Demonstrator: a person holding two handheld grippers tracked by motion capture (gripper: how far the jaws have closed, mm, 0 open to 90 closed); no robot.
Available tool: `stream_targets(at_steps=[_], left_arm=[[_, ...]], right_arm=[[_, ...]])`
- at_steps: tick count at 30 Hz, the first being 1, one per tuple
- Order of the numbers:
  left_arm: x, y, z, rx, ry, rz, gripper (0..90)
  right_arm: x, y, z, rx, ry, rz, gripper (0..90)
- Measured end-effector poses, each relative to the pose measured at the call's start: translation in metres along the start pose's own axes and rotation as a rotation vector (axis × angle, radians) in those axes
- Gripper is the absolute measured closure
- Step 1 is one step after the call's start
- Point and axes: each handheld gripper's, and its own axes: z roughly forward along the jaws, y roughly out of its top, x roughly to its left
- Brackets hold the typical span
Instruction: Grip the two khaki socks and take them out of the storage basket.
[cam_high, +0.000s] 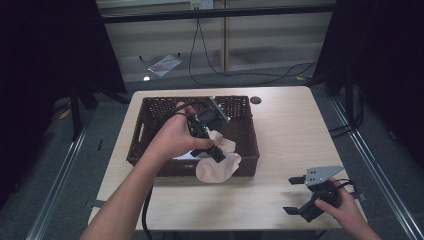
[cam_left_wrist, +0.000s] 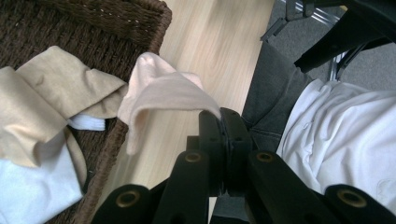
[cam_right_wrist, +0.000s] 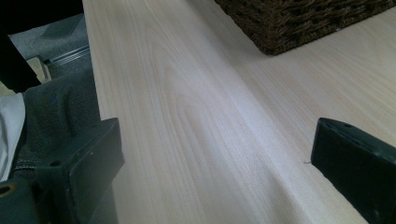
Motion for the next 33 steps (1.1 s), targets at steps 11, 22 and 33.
stream_targets(at_steps=[11,22,33], left_arm=[[-0.004,-0.006,0.020,0.015,0.022,-0.007,47.9],[0.027,-0.010,0.018,-0.011,0.153,-0.073,19.6],[0.063,-0.013,0.023,-0.026,0.213,-0.151,12.3]], right_arm=[[0.000,0.000,0.000,0.001,0.001,-0.001,2.2],[0.000,0.000,0.001,0.001,0.010,-0.001,2.2],[0.000,0.000,0.000,0.001,0.008,-0.001,2.2]])
